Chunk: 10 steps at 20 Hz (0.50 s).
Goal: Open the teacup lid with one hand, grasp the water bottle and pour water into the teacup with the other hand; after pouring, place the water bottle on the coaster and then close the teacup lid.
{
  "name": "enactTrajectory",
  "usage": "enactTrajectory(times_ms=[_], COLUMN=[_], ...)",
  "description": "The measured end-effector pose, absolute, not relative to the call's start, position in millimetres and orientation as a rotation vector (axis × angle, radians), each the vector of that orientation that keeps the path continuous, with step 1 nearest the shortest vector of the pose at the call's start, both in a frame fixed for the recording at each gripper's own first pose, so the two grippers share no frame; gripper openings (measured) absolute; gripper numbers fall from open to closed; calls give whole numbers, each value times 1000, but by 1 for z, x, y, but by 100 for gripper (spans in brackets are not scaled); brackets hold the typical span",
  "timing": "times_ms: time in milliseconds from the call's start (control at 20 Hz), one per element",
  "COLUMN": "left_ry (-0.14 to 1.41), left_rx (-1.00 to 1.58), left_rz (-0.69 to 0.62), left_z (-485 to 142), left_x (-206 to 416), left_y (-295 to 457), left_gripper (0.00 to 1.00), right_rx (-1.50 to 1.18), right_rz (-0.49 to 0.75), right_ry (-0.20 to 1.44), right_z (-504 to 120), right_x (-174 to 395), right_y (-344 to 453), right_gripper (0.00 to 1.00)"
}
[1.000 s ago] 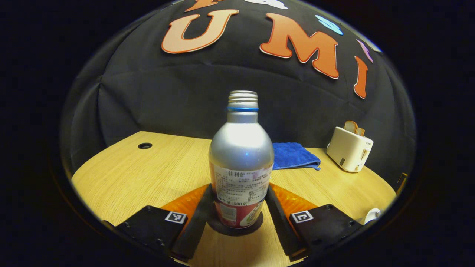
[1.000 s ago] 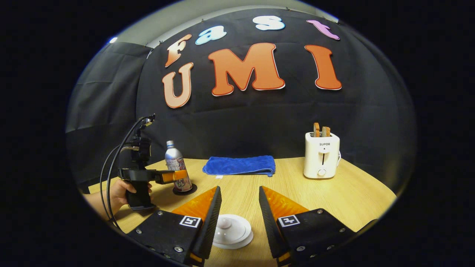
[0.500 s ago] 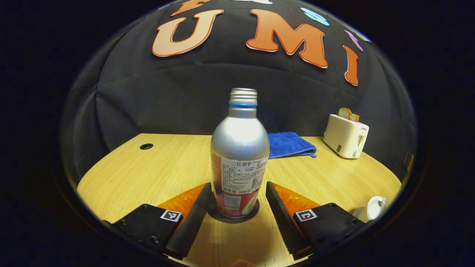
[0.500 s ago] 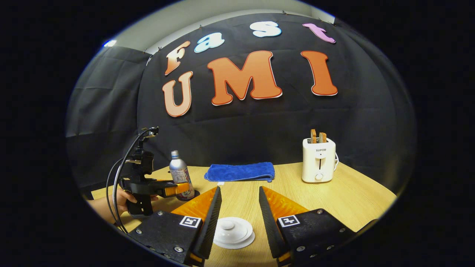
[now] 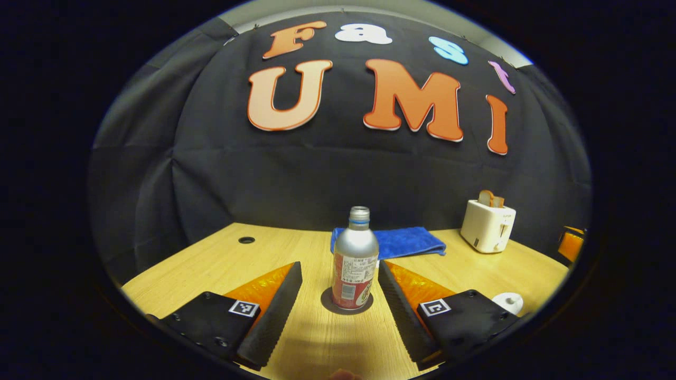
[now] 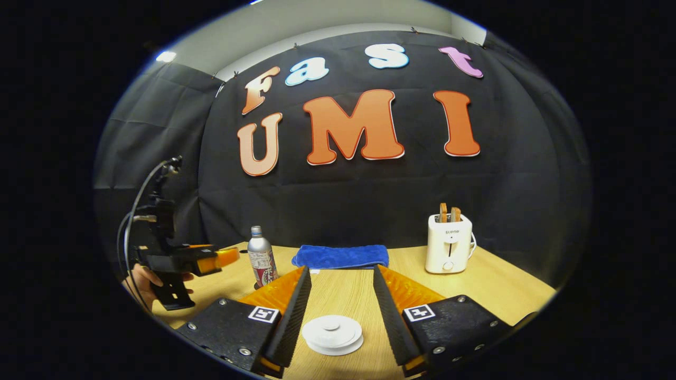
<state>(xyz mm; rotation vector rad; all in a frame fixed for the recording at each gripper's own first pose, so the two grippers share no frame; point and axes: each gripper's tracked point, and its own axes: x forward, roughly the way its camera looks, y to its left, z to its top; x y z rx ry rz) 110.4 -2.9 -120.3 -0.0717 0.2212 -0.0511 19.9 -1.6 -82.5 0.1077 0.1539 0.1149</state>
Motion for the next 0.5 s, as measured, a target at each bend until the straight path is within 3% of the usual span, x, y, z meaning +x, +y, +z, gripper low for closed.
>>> enactTrajectory(times_ms=[100, 250, 300, 500], left_ry=[173, 116, 99, 25], left_rx=[-87, -91, -86, -42], left_rz=[-42, -40, -33, -22], left_z=[-98, -69, -61, -33], left_x=[96, 76, 69, 45], left_y=[3, 9, 13, 21], left_gripper=[93, 93, 93, 94], right_rx=[95, 85, 77, 59], right_rz=[106, 83, 68, 56], right_ry=[123, 91, 82, 21], right_z=[-70, -57, -54, -34], right_x=[17, 17, 16, 11], right_y=[-1, 0, 0, 7], right_gripper=[78, 84, 80, 90])
